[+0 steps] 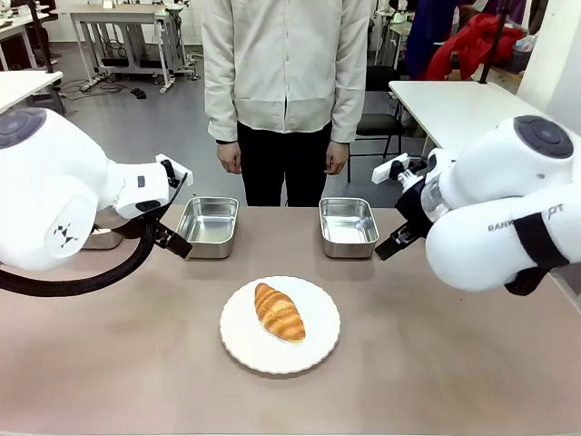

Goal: Place the bread in the container.
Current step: Place the Butter Roll into the Airtight Container indicated by the human.

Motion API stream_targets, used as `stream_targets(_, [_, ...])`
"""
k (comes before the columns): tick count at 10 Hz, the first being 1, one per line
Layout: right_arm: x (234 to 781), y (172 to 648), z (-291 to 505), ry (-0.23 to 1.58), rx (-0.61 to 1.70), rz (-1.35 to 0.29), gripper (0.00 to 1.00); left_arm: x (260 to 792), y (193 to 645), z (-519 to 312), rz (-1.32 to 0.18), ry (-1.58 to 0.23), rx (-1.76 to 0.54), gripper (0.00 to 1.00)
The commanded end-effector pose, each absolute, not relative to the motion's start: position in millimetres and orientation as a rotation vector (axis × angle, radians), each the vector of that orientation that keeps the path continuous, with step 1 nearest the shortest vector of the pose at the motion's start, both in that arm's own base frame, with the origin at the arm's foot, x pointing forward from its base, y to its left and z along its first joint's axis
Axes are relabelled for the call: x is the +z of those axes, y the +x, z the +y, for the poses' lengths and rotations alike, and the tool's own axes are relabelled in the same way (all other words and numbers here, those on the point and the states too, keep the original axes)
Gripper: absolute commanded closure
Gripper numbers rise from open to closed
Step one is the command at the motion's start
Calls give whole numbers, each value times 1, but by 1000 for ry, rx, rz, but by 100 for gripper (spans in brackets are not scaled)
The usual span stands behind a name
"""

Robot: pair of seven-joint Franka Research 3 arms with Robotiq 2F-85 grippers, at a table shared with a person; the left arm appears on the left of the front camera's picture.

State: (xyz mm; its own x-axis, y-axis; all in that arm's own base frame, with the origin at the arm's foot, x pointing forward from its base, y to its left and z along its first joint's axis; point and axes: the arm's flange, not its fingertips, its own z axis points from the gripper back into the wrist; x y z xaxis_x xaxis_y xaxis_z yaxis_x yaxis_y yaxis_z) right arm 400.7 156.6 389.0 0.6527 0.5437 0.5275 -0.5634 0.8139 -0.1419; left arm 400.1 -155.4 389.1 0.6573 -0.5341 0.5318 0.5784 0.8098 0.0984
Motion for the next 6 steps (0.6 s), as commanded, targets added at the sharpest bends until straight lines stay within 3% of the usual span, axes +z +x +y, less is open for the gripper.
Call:
stream_targets(1, [442,408,118,117,619,-622,0,437,403,-112,-564,-167,-677,0])
stream_targets(3, [488,413,64,194,620,-662,0,484,407,-70,-540,-221,-735,0])
stream_targets(6, [511,410,-10,196,673,-689,0,519,419,-2,-506,-215,-937,0])
